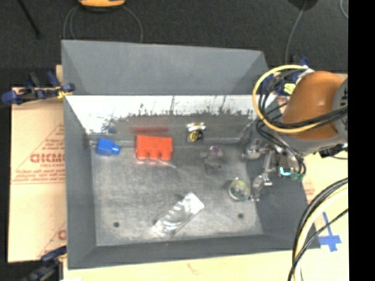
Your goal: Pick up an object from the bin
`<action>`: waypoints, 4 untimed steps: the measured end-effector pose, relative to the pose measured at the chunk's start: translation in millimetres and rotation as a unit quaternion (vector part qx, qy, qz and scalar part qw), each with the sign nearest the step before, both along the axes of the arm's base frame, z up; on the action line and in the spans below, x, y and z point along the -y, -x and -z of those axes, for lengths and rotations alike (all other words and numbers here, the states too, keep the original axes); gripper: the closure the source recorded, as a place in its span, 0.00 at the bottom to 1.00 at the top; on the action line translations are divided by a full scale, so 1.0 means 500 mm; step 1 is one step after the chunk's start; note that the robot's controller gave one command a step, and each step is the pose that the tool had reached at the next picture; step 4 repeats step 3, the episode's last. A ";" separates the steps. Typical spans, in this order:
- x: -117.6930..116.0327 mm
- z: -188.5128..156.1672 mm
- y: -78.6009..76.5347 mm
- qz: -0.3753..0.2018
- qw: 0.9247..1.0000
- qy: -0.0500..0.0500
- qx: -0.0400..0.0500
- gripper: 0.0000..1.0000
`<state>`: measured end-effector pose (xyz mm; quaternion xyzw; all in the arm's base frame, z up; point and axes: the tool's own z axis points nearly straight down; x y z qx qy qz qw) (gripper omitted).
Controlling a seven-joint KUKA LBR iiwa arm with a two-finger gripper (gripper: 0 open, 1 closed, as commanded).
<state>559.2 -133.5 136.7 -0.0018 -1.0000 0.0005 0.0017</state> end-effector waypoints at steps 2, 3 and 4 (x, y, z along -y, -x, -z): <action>0.000 0.120 -0.008 -0.070 0.997 0.003 0.013 1.00; 0.001 -0.151 -0.016 -0.081 0.997 0.002 0.008 1.00; 0.001 -0.151 -0.016 -0.081 0.997 0.002 0.008 1.00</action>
Offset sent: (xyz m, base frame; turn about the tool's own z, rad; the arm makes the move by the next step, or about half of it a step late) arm -0.0030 0.0011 -0.0667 -0.1388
